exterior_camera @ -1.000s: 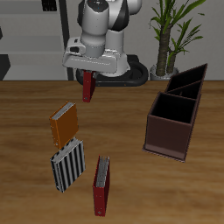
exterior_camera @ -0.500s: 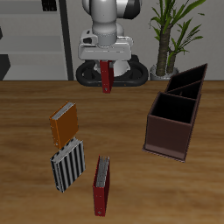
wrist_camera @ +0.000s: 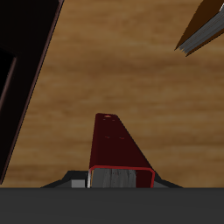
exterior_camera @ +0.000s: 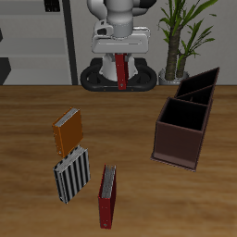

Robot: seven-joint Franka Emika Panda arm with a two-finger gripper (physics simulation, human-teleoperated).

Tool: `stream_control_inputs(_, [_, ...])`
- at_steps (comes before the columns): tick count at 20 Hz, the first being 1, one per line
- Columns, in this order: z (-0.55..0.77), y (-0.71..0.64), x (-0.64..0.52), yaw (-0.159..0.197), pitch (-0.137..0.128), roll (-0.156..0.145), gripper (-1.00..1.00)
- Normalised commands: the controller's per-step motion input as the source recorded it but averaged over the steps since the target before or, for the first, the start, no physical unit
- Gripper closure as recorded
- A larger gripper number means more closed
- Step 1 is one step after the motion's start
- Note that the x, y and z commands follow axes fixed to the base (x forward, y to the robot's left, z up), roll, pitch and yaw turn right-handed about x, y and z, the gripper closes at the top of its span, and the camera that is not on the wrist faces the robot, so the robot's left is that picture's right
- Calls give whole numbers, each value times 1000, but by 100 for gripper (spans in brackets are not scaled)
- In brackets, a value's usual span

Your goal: Place the right red book into the left desk caddy's front compartment and place the orange book into the left desk caddy's left compartment and place the striped book into the left desk caddy's left compartment

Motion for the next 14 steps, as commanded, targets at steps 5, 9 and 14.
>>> stream_control_inputs(5, [93, 291, -76, -60, -21, -66, 100])
stream_control_inputs(9, [55, 467, -79, -28, -13, 19, 100])
stream_control_inputs(14, [76, 527, -31, 25, -19, 29, 100])
